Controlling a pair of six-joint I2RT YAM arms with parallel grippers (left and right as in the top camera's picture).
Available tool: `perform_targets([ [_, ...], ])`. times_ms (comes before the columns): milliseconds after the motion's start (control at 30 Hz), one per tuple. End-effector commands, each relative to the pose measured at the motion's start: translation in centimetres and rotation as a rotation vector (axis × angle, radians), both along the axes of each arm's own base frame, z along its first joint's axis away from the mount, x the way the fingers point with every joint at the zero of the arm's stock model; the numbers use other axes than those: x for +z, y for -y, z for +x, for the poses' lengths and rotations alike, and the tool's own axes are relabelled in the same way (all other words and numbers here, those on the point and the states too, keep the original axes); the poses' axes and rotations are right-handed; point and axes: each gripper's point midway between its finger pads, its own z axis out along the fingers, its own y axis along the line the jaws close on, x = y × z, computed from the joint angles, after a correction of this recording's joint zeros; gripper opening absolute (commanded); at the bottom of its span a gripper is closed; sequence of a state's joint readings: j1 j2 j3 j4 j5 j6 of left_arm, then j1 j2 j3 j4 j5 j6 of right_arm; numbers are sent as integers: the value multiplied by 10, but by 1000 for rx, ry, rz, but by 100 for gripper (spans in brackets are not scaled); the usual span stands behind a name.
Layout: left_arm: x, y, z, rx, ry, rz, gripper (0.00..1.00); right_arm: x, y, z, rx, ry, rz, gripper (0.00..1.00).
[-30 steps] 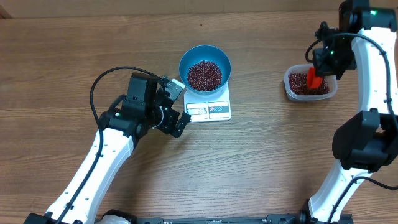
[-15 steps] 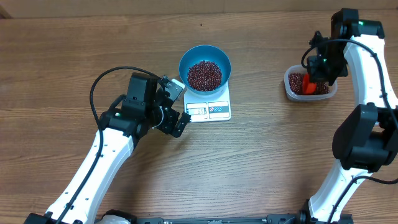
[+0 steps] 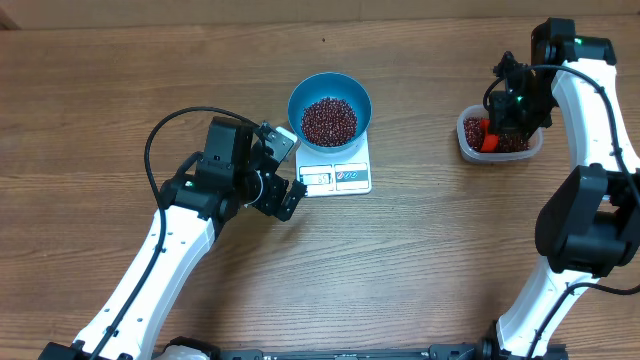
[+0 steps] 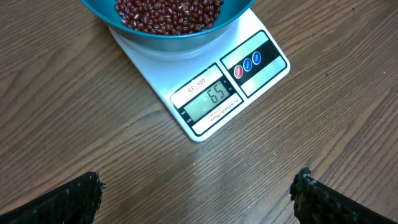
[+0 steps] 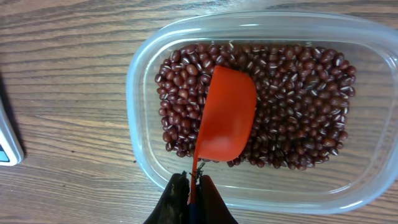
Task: Scoop item into bowl and weigh 150g on scale
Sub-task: 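Dip the red scoop into the tub and scoop up beans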
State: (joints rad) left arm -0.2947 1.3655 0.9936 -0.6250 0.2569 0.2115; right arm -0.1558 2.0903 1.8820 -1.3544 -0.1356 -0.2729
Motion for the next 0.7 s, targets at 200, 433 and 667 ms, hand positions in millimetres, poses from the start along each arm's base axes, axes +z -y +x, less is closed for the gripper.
perform_targets([
  [200,-3,0,0,8,-13,-3,99,-1,-8,-1,-6,-3,52,4],
  [433,-3,0,0,8,-12,-3,99,-1,-7,-1,-7,0,51,4],
  [667,-3,0,0,8,-12,-3,99,2,-13,5,-9,28,115,4],
])
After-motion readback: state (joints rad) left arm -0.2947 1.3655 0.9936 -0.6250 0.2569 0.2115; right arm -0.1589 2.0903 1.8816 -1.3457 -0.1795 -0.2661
